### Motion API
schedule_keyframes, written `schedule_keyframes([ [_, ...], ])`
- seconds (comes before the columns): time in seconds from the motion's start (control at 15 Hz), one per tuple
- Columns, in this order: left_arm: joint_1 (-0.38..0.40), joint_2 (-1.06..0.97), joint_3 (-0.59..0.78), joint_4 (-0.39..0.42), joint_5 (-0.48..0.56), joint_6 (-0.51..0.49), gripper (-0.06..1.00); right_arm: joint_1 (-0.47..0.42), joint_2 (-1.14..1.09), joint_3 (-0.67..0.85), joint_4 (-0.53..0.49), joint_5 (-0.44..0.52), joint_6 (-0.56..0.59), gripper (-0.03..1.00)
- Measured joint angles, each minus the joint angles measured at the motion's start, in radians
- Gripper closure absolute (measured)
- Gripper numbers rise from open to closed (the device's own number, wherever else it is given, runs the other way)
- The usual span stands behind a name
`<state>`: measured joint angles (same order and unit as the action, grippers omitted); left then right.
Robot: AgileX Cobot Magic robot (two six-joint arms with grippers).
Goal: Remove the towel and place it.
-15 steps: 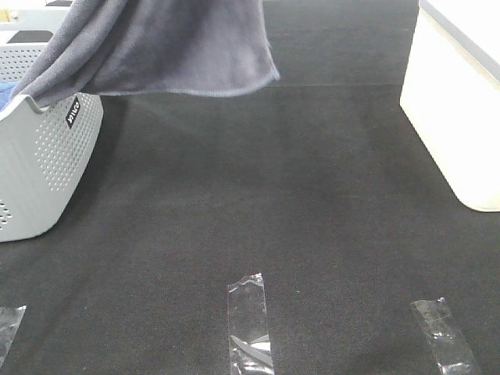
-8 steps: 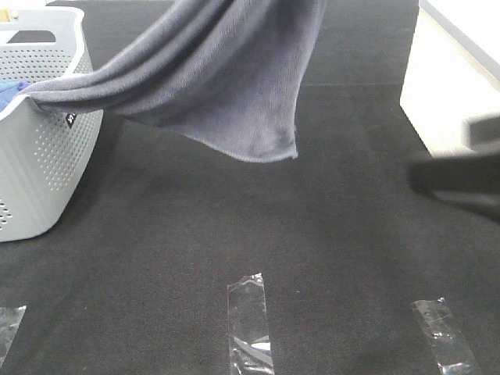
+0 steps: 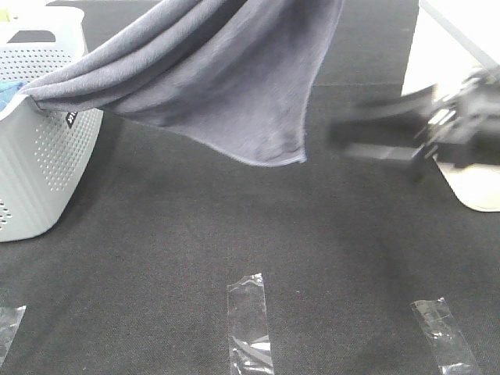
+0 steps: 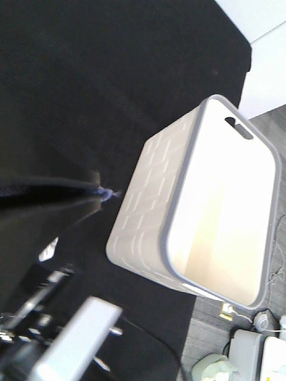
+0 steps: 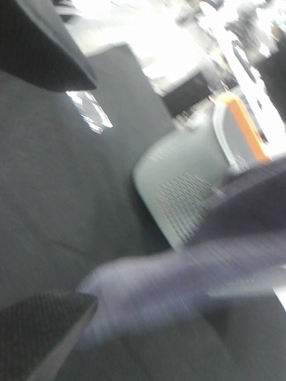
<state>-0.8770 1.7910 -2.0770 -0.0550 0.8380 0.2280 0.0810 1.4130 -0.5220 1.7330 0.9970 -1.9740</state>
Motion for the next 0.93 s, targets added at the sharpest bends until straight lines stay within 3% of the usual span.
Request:
schedule_keyframes([
  [0.33,0.0,0.0,0.0,-0.014,-0.026,0.0,0.94,0.103,0.167,-0.094,0.001,-0.057,-0.031,0.14],
  [0.73,0.0,0.0,0.0,-0.015,-0.026,0.0,0.94,0.105,0.344,-0.218,0.004,-0.122,-0.031,0.14],
  [0.93,0.0,0.0,0.0,-0.015,-0.026,0.0,0.94,0.106,0.369,-0.255,0.007,-0.198,-0.031,0.14],
])
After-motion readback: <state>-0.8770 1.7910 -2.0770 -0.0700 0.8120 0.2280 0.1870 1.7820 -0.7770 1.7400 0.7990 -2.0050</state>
